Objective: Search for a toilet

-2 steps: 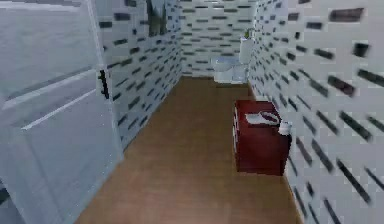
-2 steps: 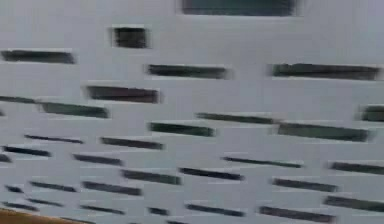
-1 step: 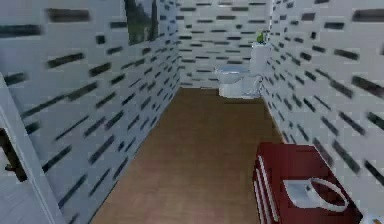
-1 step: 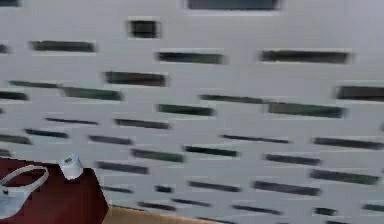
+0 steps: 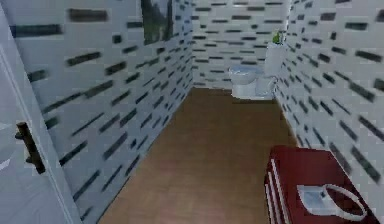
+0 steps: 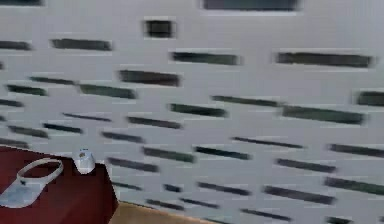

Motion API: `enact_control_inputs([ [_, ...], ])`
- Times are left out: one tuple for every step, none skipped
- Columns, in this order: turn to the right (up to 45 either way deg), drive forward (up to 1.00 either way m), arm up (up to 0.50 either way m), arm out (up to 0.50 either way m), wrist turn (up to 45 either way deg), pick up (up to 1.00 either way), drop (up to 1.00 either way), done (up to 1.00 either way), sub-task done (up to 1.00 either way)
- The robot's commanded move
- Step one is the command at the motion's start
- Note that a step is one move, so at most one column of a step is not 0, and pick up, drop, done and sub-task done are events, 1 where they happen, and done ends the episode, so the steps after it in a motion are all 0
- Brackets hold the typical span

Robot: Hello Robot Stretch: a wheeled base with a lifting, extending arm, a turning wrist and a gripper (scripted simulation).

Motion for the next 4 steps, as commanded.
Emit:
enact_control_inputs([
  [0.0,0.65,0.00,0.00,0.0,0.00,0.00,0.00,0.00],
  [12.0,0.00,0.00,0.00,0.0,0.00,0.00,0.00,0.00],
  [0.0,1.00,0.00,0.00,0.0,0.00,0.00,0.00,0.00],
  [18.0,0.00,0.00,0.00,0.0,0.00,0.00,0.00,0.00],
])
